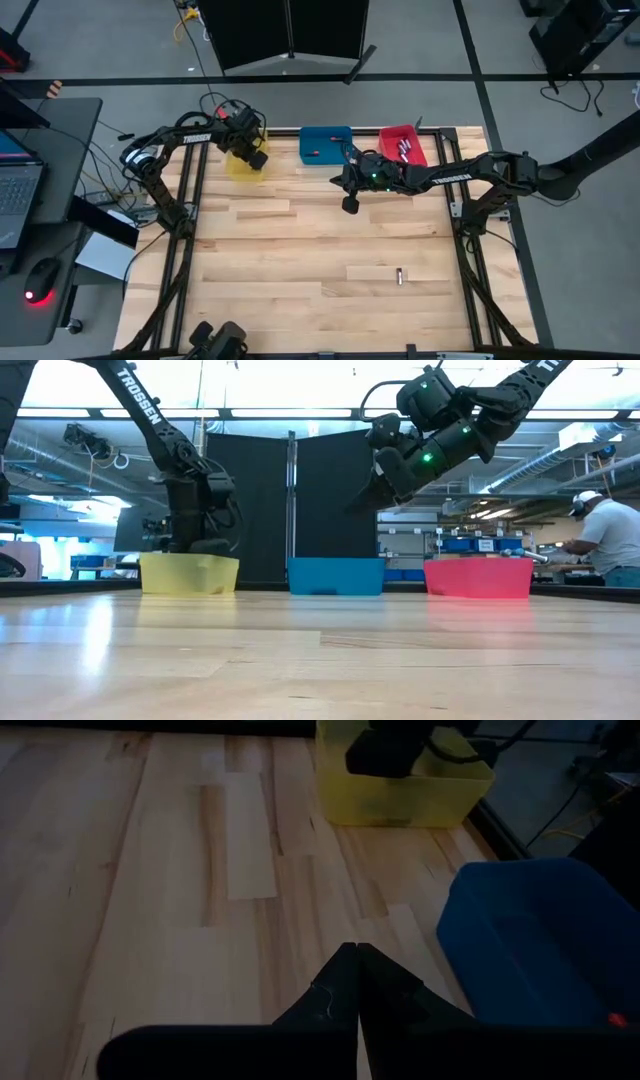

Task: Sort batteries
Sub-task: Put the black battery into the yellow bin, then put the silver battery into the pink bin

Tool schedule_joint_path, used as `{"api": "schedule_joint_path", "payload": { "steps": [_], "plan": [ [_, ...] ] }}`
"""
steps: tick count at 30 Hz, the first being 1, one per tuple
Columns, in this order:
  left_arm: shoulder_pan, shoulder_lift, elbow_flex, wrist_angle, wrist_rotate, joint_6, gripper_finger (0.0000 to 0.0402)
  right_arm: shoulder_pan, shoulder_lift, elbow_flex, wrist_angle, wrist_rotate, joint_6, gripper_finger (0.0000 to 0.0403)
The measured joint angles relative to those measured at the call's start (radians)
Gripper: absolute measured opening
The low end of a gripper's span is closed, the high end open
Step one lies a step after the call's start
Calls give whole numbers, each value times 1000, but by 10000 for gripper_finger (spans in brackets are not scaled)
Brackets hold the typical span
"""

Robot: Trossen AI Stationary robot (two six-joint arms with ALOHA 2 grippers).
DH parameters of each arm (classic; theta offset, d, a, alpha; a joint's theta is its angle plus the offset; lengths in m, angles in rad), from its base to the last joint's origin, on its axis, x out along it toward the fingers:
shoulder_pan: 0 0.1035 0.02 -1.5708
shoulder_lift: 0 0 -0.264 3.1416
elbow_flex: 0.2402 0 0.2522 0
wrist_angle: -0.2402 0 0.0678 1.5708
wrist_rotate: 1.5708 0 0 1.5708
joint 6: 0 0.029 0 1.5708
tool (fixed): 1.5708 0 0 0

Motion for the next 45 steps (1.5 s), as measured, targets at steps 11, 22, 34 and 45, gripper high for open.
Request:
{"api": "schedule_joint_path", "payload": {
  "steps": [11,22,34,45],
  "plan": [
    [0,2,10,-27,-4,21,111,0,0,0,1,0,-6,12],
    [-21,-18,55,-35,-53,31,111,-2,0,0,26,-1,0,28],
    [-128,-264,-89,83,-121,5,133,-3,0,0,25,32,0,68],
    [-285,-585,-376,360,-131,-39,137,12,-3,1,1,37,39,98]
  ]
}}
